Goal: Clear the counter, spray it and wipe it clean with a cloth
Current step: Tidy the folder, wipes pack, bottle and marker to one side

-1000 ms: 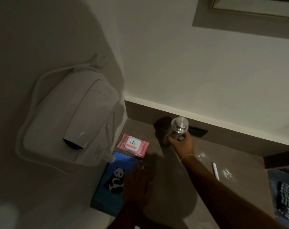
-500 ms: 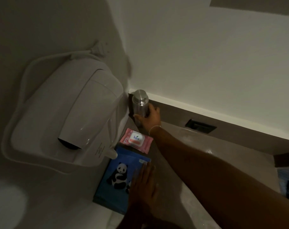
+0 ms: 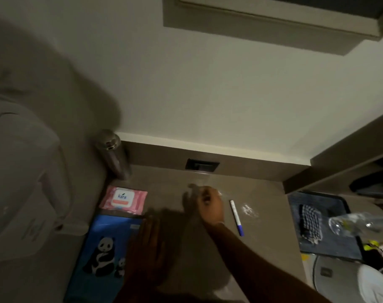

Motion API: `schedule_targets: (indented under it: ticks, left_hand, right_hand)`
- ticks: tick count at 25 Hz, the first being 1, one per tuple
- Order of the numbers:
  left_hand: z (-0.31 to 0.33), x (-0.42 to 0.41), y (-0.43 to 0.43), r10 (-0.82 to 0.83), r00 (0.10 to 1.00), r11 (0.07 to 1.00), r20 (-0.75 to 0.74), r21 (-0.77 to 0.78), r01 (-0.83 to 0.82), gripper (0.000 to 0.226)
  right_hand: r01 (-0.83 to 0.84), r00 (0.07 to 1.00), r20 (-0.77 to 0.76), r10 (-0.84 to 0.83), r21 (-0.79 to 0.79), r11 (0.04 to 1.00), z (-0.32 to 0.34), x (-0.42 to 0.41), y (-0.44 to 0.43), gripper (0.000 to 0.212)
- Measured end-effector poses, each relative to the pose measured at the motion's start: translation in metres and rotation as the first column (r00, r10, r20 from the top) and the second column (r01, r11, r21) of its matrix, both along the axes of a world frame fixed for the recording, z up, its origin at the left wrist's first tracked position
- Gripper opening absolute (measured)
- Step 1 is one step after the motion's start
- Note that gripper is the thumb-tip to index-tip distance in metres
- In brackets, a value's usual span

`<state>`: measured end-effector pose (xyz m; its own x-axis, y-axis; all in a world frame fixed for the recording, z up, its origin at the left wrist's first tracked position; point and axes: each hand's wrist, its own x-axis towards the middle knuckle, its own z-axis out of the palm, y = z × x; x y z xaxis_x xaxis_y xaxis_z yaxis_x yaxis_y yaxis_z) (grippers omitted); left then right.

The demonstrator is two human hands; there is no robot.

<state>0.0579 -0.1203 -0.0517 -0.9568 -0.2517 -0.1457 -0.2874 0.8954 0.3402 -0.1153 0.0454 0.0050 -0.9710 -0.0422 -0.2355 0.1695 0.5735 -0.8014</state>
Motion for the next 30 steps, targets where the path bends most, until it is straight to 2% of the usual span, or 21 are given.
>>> schedule_targets:
  ticks: [2,3,4,7,10,11,15,18,19,20,21,22,23,24,25,26,27,29,30]
  left_hand:
    - [-0.003,-0.006,0.009,-0.011,1.000,1.000,0.016,0.020,0.011,0.067]
    - [-0.005,-0.008,0.013,-0.043,0.999,0.999,0.023,0.009,0.043,0.068]
    - [-0.010,-0.011,0.018,-0.081,0.996,0.997,0.036,-0.016,0.082,0.068]
    - [-0.011,-0.020,0.031,-0.097,0.989,0.993,0.108,-0.061,0.104,0.067]
    - [0.001,-0.019,0.042,-0.076,0.993,0.993,0.096,-0.081,0.084,0.067]
    - [0.007,-0.019,0.045,-0.074,0.994,0.993,0.078,-0.090,0.081,0.067]
    - [0.037,-0.023,0.059,-0.044,0.994,0.999,0.096,-0.016,0.046,0.060]
    - [0.050,-0.030,0.067,0.094,0.984,0.969,0.151,0.214,-0.126,0.050]
    - [0.053,-0.035,0.070,0.176,0.970,0.921,0.169,0.319,-0.223,0.044]
    - [0.056,-0.040,0.072,0.274,0.939,0.833,0.209,0.435,-0.341,0.038]
    - [0.059,-0.045,0.073,0.364,0.883,0.692,0.298,0.548,-0.470,0.034]
    - [0.060,-0.048,0.073,0.408,0.816,0.509,0.409,0.640,-0.576,0.033]
    - [0.061,-0.050,0.074,0.421,0.761,0.348,0.494,0.687,-0.638,0.032]
    - [0.060,-0.049,0.071,0.438,0.724,0.248,0.533,0.702,-0.667,0.032]
    - [0.057,-0.048,0.068,0.475,0.691,0.207,0.545,0.695,-0.689,0.032]
    - [0.054,-0.045,0.063,0.521,0.666,0.202,0.535,0.680,-0.705,0.033]
    - [0.051,-0.041,0.053,0.565,0.657,0.265,0.499,0.645,-0.717,0.034]
    - [0.045,-0.027,0.028,0.582,0.709,0.490,0.399,0.525,-0.696,0.033]
    - [0.042,-0.017,0.014,0.585,0.728,0.562,0.357,0.469,-0.681,0.032]
  right_hand:
    - [0.240,0.968,0.035,-0.247,0.132,0.962,-0.001,0.004,0.074,0.007]
    - [0.308,0.940,0.080,-0.332,0.224,0.925,-0.002,0.005,0.102,0.019]
    - [0.304,0.926,0.125,-0.356,0.312,0.900,-0.007,0.005,0.124,0.032]
    - [0.113,0.948,0.230,-0.219,0.401,0.909,-0.016,0.005,0.156,0.042]
    - [-0.120,0.963,0.268,-0.012,0.470,0.874,-0.023,0.003,0.158,0.032]
    - [-0.150,0.965,0.261,0.016,0.502,0.852,-0.023,0.002,0.156,0.030]
    - [-0.106,0.966,0.257,-0.036,0.517,0.850,-0.021,0.004,0.140,0.026]
    - [-0.016,0.952,0.295,-0.079,0.306,0.952,-0.020,0.015,0.107,0.028]
    - [-0.004,0.947,0.317,-0.058,0.192,0.981,-0.022,0.023,0.091,0.026]
    - [-0.011,0.941,0.338,-0.014,0.071,0.997,-0.024,0.034,0.073,0.023]
    - [-0.027,0.935,0.352,0.035,-0.028,0.999,-0.025,0.046,0.054,0.019]
    - [-0.042,0.927,0.365,0.081,-0.113,0.993,-0.027,0.057,0.037,0.016]
    - [-0.062,0.916,0.380,0.126,-0.176,0.983,-0.028,0.067,0.021,0.014]
    - [-0.080,0.903,0.392,0.173,-0.242,0.967,-0.030,0.075,0.008,0.012]
    - [-0.117,0.891,0.396,0.223,-0.276,0.954,-0.028,0.081,-0.004,0.014]
    - [-0.162,0.882,0.387,0.270,-0.288,0.944,-0.029,0.084,-0.013,0.014]
    - [-0.233,0.871,0.371,0.322,-0.265,0.936,-0.029,0.086,-0.021,0.012]
    - [-0.364,0.835,0.352,0.424,-0.225,0.904,-0.030,0.085,-0.030,0.016]
    - [-0.407,0.818,0.357,0.451,-0.194,0.893,-0.031,0.084,-0.032,0.021]
